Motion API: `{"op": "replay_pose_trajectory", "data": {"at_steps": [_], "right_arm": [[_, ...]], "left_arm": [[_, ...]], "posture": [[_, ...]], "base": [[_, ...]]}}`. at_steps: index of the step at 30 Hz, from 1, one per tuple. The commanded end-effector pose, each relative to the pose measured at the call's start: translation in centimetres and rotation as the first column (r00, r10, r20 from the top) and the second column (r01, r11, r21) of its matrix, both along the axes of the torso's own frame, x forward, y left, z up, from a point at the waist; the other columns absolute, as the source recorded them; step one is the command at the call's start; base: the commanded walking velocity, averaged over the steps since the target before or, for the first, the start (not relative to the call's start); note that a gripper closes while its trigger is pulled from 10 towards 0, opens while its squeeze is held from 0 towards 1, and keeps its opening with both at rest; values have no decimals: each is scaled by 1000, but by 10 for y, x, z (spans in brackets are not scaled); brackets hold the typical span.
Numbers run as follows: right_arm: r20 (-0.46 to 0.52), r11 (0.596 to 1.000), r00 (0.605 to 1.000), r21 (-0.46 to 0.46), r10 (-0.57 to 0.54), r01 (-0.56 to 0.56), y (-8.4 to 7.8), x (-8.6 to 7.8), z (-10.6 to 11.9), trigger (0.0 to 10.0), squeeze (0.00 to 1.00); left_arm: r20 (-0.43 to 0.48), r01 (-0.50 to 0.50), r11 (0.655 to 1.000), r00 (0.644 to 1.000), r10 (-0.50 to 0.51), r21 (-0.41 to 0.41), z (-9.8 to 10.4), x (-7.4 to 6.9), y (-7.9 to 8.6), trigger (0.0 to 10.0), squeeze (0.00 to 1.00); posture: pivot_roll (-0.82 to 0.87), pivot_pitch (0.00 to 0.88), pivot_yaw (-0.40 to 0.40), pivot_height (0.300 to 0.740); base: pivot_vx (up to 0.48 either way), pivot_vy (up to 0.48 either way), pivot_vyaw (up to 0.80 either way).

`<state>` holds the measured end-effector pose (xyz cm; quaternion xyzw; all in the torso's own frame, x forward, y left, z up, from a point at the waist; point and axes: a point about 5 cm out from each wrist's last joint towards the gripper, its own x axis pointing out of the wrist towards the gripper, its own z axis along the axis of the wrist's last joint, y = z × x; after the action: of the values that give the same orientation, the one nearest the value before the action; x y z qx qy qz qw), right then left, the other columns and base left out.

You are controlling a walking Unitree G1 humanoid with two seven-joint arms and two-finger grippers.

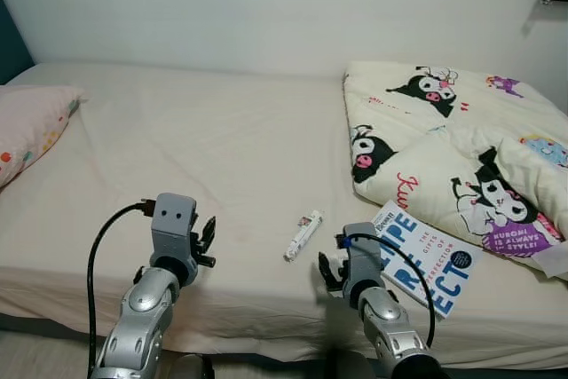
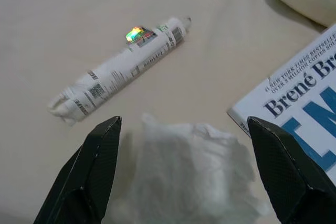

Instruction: Clean up the room

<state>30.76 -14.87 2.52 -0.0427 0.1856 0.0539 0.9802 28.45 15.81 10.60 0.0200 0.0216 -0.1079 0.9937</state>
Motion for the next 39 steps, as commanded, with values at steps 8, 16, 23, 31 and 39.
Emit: {"op": "replay_pose_trajectory", "data": {"at_steps": [8,16,23,31,39], "right_arm": [[-177,999,984,-29,-35,30,-4,-7,-22,10000,1000],[-210,999,977,-39,-32,24,-7,-9,-27,10000,0],[-199,999,980,-27,-25,21,-9,-8,-27,8706,0],[-182,999,983,-6,-32,31,-11,-9,-28,0,0],[-159,1000,987,7,-29,31,-8,-8,-26,0,0]], "left_arm": [[-3,381,924,925,-381,34,4,-22,-28,10000,0],[-44,519,847,854,-518,111,1,-30,-39,10000,0],[-34,496,860,868,-496,122,2,-27,-34,10000,0],[-26,476,870,879,-477,128,3,-27,-30,10000,0],[-15,445,887,895,-446,122,4,-23,-28,10000,0]], "posture": [[73,50,-81,595],[75,50,-76,595],[81,53,-76,595],[82,51,-77,595],[81,45,-75,595]], "base": [[0,0,0],[0,0,0],[0,0,0],[0,0,0],[0,0,0]]}}
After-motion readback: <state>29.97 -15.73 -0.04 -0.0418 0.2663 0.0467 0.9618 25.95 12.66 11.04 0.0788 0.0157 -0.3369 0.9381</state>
